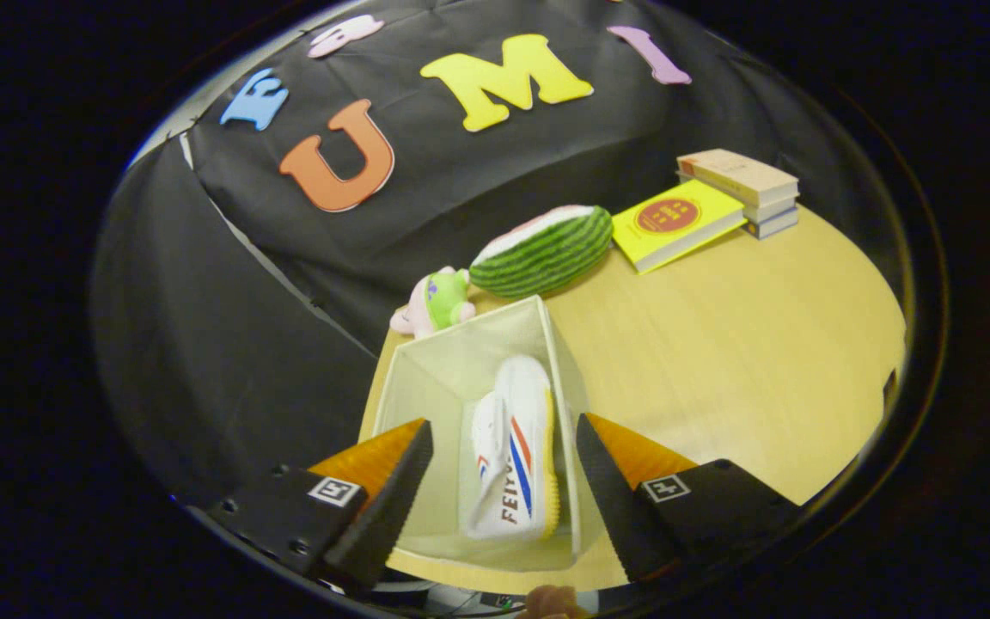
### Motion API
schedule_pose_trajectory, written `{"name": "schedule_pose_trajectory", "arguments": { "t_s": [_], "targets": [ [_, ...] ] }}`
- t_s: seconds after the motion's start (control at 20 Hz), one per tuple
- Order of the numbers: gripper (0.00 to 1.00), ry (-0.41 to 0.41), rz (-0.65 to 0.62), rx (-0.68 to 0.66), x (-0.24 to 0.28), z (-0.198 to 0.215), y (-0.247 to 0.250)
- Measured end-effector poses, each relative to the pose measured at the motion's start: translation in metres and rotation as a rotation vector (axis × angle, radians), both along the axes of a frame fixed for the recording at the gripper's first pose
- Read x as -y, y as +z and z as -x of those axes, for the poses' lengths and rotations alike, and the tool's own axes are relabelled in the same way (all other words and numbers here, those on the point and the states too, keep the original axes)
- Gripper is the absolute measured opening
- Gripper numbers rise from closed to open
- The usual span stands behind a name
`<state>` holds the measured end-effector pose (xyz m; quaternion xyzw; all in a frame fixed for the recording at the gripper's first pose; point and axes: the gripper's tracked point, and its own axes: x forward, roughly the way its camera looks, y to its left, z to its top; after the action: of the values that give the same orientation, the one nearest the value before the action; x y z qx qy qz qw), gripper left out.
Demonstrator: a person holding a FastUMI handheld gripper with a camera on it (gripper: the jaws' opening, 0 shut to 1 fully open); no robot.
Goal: Open the storage box then place both shoes into the box .Put the left shoe in first, then the right shoe, with the right side of both shoes facing outward in a uniform manner.
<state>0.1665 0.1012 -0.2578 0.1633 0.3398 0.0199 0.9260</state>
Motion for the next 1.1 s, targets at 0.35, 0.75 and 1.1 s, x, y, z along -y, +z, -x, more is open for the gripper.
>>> {"name": "schedule_pose_trajectory", "arguments": {
  "t_s": [0.35,0.75,1.1],
  "targets": [
    [1.0,-0.018,0.196,0.301,0.04,0.027,0.102],
    [1.0,-0.08,0.263,0.468,0.092,0.061,0.175],
    [1.0,-0.114,0.285,0.512,0.133,0.086,0.204]
  ]
}}
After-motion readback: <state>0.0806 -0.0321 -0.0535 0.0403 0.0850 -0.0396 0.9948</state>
